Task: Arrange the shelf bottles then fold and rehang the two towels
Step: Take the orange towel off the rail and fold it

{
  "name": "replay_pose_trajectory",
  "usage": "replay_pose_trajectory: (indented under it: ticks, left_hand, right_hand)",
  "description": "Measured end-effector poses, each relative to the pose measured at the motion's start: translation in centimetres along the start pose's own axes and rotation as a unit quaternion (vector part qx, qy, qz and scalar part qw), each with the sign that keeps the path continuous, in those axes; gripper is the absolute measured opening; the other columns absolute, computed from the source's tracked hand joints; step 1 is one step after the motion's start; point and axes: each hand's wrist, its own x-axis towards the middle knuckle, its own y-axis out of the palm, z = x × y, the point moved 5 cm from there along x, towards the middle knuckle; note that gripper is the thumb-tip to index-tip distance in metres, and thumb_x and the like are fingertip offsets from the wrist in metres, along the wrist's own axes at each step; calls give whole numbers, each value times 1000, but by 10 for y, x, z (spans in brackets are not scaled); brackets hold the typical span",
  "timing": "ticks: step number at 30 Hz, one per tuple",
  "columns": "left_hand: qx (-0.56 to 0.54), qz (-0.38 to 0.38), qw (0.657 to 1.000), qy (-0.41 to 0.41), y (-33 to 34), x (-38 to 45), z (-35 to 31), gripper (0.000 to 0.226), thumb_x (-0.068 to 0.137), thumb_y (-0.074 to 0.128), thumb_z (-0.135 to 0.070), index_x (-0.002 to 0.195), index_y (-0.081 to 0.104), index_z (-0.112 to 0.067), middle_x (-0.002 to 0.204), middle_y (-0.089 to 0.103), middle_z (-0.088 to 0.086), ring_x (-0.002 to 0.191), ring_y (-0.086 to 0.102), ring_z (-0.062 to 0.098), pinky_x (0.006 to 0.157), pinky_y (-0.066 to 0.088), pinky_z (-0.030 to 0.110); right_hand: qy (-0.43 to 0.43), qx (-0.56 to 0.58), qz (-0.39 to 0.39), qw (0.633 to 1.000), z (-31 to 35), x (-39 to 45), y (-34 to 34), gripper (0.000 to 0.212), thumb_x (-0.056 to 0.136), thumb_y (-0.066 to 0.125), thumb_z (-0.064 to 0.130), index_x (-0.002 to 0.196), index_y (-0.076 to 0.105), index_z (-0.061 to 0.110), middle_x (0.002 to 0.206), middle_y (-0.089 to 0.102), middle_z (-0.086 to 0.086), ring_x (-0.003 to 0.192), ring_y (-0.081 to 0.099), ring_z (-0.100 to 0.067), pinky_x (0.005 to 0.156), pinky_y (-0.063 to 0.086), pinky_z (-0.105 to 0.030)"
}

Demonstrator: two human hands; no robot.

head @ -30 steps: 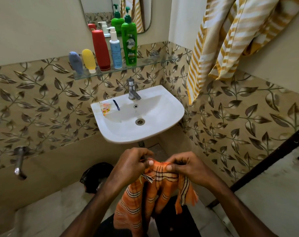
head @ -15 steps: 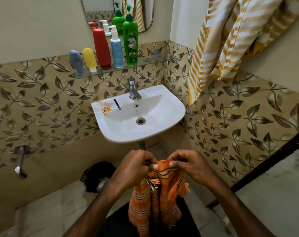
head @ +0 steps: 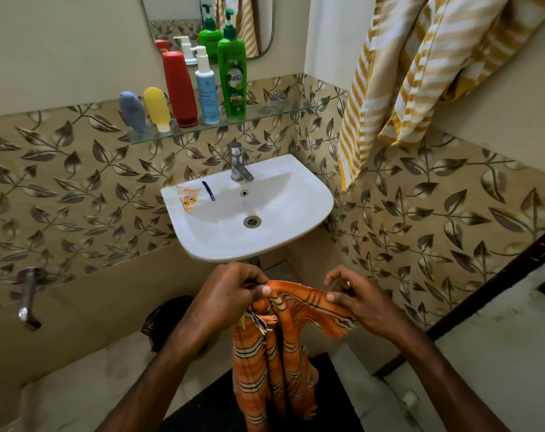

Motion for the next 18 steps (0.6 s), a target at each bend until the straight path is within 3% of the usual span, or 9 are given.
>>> replay_pose_trajectory:
  ticks: [4,7,11,13,16,18]
  left_hand:
    - [5,-11,1000,-1,-4,6,5,7,87,73,-22,81,74,-24,72,75,-3,72,73,11,78,61,47]
    - [8,-14,1000,-5,-7,10,9,8,87,74,-23,79,74,-25,70,75,-3,71,73,13,78,61,50]
    - [12,-14,1000,-1,-7,14,12,9,87,74,-24,78,74,-26,70,75,-4,71,72,13,78,61,51]
    - [10,-10,1000,2,-6,16,11,8,87,73,-24,79,74,-25,70,75,-2,71,73,14,78,60,51]
    - [2,-3,1000,6,-6,19,10,9,88,73,-24,79,74,-25,69,75,-1,70,73,17,79,60,54]
    - [1,1,1000,6,-7,21,10,8,88,73,-24,80,74,-25,69,75,-1,71,73,17,79,60,54]
  right_hand:
    - [-3,-3,59,998,2,-8,-2,35,96,60,5,88,71,38,96,72,11,93,69,-6,81,60,-32]
    - [16,18,115,993,5,-11,1,39,94,63,-1,100,79,33,106,76,18,105,68,0,89,56,-22]
    - [-9,-35,131,991,4,-11,7,54,92,62,-7,111,74,42,125,68,23,122,60,6,112,33,-11]
    - [-18,-19,110,994,5,-11,8,51,89,65,-9,111,76,36,120,71,20,117,65,2,111,37,-14]
    - [-40,31,42,998,9,-11,2,36,85,70,-9,105,79,18,106,79,7,100,74,-7,91,60,-30]
    - [-75,6,12,997,15,-11,-2,32,83,75,-5,101,80,20,102,79,9,94,75,-6,88,61,-33]
